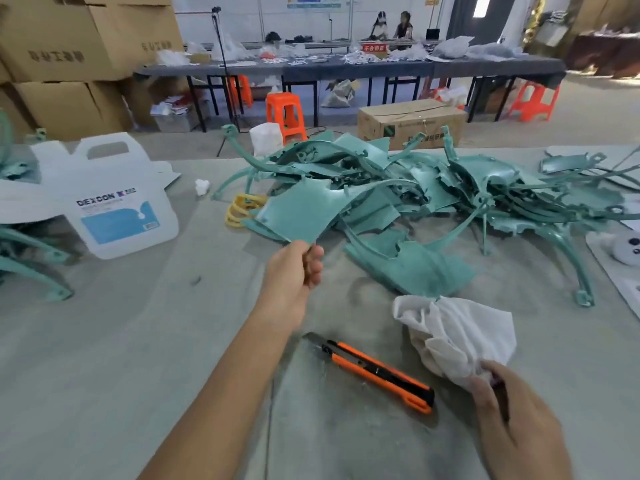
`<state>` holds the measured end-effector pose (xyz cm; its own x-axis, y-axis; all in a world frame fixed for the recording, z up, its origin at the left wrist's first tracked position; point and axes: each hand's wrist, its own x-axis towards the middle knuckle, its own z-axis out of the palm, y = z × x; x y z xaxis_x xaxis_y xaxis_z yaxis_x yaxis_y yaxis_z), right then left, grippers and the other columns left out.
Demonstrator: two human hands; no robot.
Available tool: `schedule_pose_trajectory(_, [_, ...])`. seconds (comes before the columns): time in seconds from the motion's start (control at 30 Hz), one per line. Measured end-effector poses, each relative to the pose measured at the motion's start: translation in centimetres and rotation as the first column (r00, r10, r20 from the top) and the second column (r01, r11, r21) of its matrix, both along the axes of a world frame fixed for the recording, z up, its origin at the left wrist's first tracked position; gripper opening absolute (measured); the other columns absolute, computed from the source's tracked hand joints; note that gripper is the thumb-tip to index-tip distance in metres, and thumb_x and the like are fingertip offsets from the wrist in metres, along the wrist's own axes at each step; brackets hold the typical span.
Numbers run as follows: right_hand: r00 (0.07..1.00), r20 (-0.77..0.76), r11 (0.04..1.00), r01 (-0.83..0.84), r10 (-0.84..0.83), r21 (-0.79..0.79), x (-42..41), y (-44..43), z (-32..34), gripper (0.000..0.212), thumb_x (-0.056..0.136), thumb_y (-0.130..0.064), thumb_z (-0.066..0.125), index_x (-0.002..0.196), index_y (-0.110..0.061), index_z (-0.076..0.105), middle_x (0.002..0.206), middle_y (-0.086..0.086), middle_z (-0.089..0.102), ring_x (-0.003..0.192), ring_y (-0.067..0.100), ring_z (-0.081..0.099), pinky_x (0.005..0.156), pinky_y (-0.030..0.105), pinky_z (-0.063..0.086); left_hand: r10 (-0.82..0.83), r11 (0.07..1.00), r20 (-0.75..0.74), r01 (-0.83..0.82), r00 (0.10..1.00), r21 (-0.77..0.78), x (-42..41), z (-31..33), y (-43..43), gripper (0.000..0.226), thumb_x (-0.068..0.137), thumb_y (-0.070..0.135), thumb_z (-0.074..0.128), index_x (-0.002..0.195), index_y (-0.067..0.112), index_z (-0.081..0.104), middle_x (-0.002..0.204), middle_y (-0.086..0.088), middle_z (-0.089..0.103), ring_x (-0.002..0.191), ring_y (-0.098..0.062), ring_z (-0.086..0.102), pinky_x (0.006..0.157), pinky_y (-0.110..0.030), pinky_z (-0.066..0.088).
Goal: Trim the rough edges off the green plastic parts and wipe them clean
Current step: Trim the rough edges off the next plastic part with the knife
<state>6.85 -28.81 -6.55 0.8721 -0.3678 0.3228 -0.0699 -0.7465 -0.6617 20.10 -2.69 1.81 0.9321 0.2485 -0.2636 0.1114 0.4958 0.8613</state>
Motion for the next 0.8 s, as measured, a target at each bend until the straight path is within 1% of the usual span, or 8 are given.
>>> schedule_pose_trajectory(0.17, [0.997, -0.081, 0.994, -0.016, 0.007, -0.109, -0.3, -0.9, 0.1, 0.061, 0.097, -0.058, 0.049, 0.131, -0.008, 0.061, 0.117, 0.022, 0.066, 0.103, 0.044, 0.063, 0.089, 0.054, 0.048, 0.092, 0.991, -0.03, -0.089, 0.995, 0.101, -12.0, -2.1, 4.6, 0.011, 0.099, 0.014, 0.058, 0.092, 0.01, 0.066, 0.074, -0.001, 0.071, 0.051, -0.007, 0.053, 0.046, -0.018, 0.043])
schedule_pose_trajectory(0.27, [0.997, -0.067, 0.984, 0.035, -0.047, -0.173, -1.0, -0.7, 0.2, 0.037, 0.096, -0.044, 0.055, 0.124, -0.019, 0.056, 0.102, 0.018, 0.069, 0.088, 0.041, 0.065, 0.08, 0.06, 0.051, 0.169, 0.956, -0.153, -0.125, 0.974, 0.265, -18.6, -4.0, 7.3, 0.018, 0.098, 0.022, 0.06, 0.088, 0.009, 0.068, 0.073, -0.003, 0.07, 0.049, -0.007, 0.05, 0.041, -0.018, 0.035])
schedule_pose_trajectory(0.37, [0.994, 0.113, 0.994, 0.015, -0.003, -0.106, -1.6, 1.2, 0.1, 0.034, 0.092, -0.033, 0.058, 0.117, -0.011, 0.066, 0.113, 0.018, 0.071, 0.1, 0.042, 0.064, 0.094, 0.052, 0.044, 0.171, 0.891, -0.27, -0.031, 0.948, 0.454, -23.3, -5.1, 8.8, 0.036, 0.097, 0.034, 0.061, 0.078, 0.005, 0.071, 0.058, -0.01, 0.064, 0.039, -0.01, 0.046, 0.033, -0.017, 0.028])
schedule_pose_trajectory(0.43, [0.969, 0.148, 0.98, -0.187, 0.196, -0.071, -1.6, 2.9, 1.0, 0.032, 0.094, -0.035, 0.057, 0.118, -0.016, 0.066, 0.114, 0.007, 0.07, 0.106, 0.032, 0.06, 0.095, 0.038, 0.041, 0.207, 0.768, -0.246, -0.001, 0.947, 0.641, -25.5, -5.0, 9.5, 0.044, 0.093, 0.047, 0.064, 0.069, 0.011, 0.072, 0.052, -0.007, 0.062, 0.038, -0.009, 0.045, 0.037, -0.016, 0.034])
schedule_pose_trajectory(0.53, [0.893, -0.032, 0.885, -0.448, 0.448, -0.128, 0.1, 5.0, 2.1, 0.025, 0.095, -0.034, 0.061, 0.119, -0.026, 0.067, 0.107, -0.006, 0.065, 0.111, 0.026, 0.057, 0.091, 0.032, 0.039, 0.193, 0.354, -0.033, -0.038, 0.981, 0.935, -26.9, -4.6, 10.4, 0.04, 0.068, 0.079, 0.066, 0.093, 0.049, 0.068, 0.087, 0.028, 0.069, 0.075, 0.014, 0.055, 0.069, -0.003, 0.038])
schedule_pose_trajectory(0.63, [0.863, -0.287, 0.777, -0.501, 0.415, -0.381, 2.7, 6.6, 2.3, 0.033, 0.101, -0.04, 0.052, 0.13, -0.028, 0.064, 0.121, -0.004, 0.067, 0.12, 0.029, 0.052, 0.097, 0.034, 0.027, -0.008, 0.014, -0.142, 0.142, 0.99, 0.99, -25.9, -5.6, 11.7, 0.082, 0.07, 0.081, 0.062, 0.141, 0.063, 0.025, 0.155, 0.039, 0.008, 0.144, 0.014, 0.002, 0.117, -0.016, 0.004])
schedule_pose_trajectory(0.7, [0.861, -0.372, 0.677, -0.504, 0.346, -0.537, 3.7, 7.5, 2.3, 0.034, 0.106, -0.044, 0.039, 0.129, -0.034, 0.063, 0.127, -0.007, 0.066, 0.123, 0.022, 0.054, 0.095, 0.03, 0.022, -0.03, -0.058, -0.272, 0.27, 0.962, 0.961, -24.5, -6.6, 12.8, 0.098, 0.075, 0.083, 0.055, 0.153, 0.055, 0.002, 0.162, 0.025, -0.016, 0.146, 0.003, -0.024, 0.12, -0.026, -0.012])
schedule_pose_trajectory(0.8, [0.828, -0.395, 0.564, -0.56, 0.397, -0.606, 4.5, 7.7, 2.5, 0.036, 0.106, -0.047, 0.034, 0.113, -0.036, 0.068, 0.111, -0.009, 0.068, 0.11, 0.018, 0.056, 0.091, 0.028, 0.025, -0.027, -0.048, -0.296, 0.295, 0.955, 0.954, -22.9, -7.6, 13.9, 0.096, 0.079, 0.084, 0.046, 0.155, 0.051, -0.003, 0.165, 0.017, -0.017, 0.151, -0.004, -0.017, 0.123, -0.035, -0.001])
